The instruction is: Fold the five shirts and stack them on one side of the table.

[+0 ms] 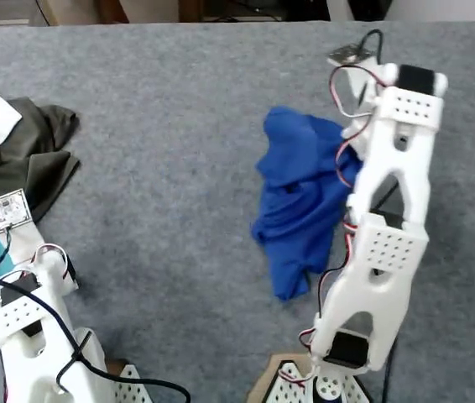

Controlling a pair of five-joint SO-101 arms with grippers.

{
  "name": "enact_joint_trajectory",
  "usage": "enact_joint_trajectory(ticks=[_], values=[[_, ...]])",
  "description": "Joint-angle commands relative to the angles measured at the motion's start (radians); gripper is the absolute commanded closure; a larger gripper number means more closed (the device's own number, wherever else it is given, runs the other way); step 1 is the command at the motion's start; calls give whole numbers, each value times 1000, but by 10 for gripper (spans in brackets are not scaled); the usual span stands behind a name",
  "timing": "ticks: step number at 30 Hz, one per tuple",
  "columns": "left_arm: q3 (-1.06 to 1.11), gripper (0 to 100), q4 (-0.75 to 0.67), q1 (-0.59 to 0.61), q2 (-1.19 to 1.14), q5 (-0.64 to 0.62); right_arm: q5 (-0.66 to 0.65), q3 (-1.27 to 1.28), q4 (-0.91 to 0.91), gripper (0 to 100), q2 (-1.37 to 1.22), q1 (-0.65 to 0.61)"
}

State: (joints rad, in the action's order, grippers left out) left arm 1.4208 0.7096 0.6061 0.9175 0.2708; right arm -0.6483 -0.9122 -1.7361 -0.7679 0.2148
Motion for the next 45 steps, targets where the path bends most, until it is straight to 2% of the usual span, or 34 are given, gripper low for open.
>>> enact_joint_trajectory(ticks=[1, 5, 9, 15, 20, 24, 28, 31, 34, 35, 37, 39, 45], values=[[-43, 926, 12, -25, 7, -3, -28, -51, 26, 985, -21, 65], [-43, 926, 41, -106, 5, -3, -14, -70, 3, 843, -18, 73], [-37, 926, 40, -112, 7, -3, -15, -143, -40, 735, 19, 56], [-28, 926, 40, -112, 15, 2, 0, -219, -44, 731, 91, -38], [-28, 926, 38, -112, 15, 2, 75, -225, -37, 731, 136, -173], [-28, 926, 38, -112, 15, 3, 101, -202, 31, 731, 113, -317], [-26, 926, 38, -112, 15, 3, 140, -163, 129, 731, 1, -367], [-26, 926, 38, -112, 15, 3, 140, -180, 129, 772, -107, -352], [-25, 926, 38, -112, 15, 3, 133, -251, 98, 976, -174, -318], [-25, 926, 38, -112, 15, 3, 132, -282, 80, 998, -185, -305], [-25, 926, 38, -112, 15, 3, 132, -348, 34, 958, -197, -278], [-25, 926, 38, -112, 15, 3, 132, -426, -17, 992, -196, -257], [-26, 926, 38, -112, 15, 3, 133, -561, -52, 992, -139, -159]])
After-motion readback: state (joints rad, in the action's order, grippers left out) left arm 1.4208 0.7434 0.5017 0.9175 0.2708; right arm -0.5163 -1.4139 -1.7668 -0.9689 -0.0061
